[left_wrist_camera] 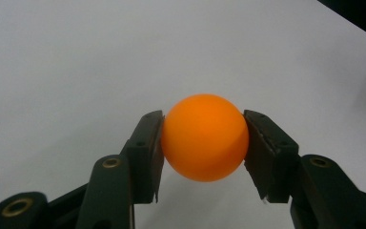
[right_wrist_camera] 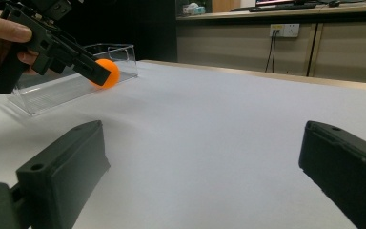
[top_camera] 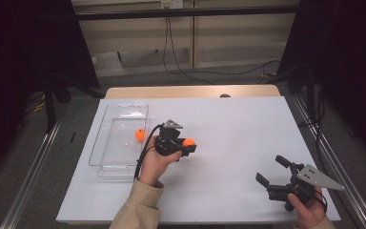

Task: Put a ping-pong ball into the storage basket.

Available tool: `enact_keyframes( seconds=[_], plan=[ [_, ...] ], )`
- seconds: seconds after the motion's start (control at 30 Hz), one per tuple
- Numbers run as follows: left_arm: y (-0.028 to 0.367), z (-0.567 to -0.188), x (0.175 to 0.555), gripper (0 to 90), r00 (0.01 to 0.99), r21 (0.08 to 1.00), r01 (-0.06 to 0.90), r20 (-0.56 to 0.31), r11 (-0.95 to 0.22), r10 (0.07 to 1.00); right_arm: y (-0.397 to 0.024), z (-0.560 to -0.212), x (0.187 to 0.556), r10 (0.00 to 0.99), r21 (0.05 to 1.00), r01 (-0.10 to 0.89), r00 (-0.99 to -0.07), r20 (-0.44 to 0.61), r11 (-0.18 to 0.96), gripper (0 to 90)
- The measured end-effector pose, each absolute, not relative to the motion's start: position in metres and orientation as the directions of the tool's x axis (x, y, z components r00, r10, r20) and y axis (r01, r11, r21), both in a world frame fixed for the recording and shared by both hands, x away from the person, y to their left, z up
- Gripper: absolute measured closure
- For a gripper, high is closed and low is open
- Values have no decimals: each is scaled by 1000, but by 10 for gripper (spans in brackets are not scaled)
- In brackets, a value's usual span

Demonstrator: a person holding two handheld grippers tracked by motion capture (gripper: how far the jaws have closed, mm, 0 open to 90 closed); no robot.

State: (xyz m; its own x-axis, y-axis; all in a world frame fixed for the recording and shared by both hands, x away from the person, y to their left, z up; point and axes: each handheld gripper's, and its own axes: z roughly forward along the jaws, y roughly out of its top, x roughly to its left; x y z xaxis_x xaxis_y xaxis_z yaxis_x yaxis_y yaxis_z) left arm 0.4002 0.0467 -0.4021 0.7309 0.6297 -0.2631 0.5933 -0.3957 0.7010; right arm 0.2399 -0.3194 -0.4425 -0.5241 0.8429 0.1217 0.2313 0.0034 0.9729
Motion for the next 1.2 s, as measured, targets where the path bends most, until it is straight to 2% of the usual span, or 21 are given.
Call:
enact_keyframes(
  seconds=[1.2],
  plan=[
    [67,-394,405,510,704,714,602,-264,-358,659,-319,-442,240,843,973,230,-525,118,7,17]
  ],
)
